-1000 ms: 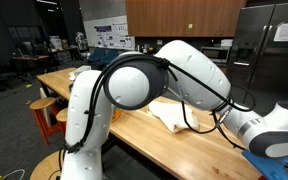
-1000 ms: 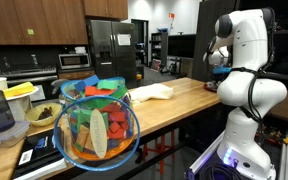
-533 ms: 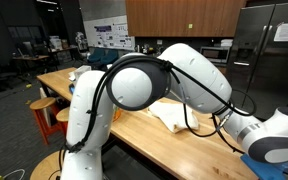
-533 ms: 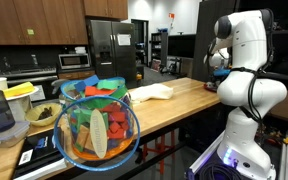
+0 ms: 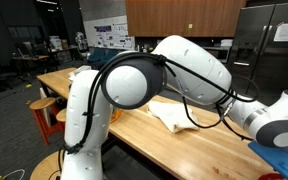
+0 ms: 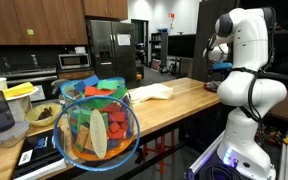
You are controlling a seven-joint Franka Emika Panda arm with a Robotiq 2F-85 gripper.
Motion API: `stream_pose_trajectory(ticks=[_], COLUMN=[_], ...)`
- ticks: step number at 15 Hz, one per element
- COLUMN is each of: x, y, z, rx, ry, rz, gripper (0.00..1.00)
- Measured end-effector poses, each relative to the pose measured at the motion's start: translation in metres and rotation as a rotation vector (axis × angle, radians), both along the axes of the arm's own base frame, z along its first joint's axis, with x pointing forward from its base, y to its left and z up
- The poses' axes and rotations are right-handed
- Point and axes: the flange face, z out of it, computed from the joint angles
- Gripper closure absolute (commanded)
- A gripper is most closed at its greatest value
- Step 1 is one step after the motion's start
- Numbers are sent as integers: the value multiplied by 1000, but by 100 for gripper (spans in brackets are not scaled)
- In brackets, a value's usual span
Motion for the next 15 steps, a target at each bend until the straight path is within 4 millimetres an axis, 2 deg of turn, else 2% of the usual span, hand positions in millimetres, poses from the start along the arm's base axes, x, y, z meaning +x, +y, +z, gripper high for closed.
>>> stream_pose_trajectory(ticks=[3,6,11,15], x=[20,52,122,166], y=[12,38,105,160], z=[37,61,80,93], rx=[-36,-51,-44,-34], ry=[-45,-78,-122,-157], rz=[50,125,278,383], gripper=[0,0,0,0])
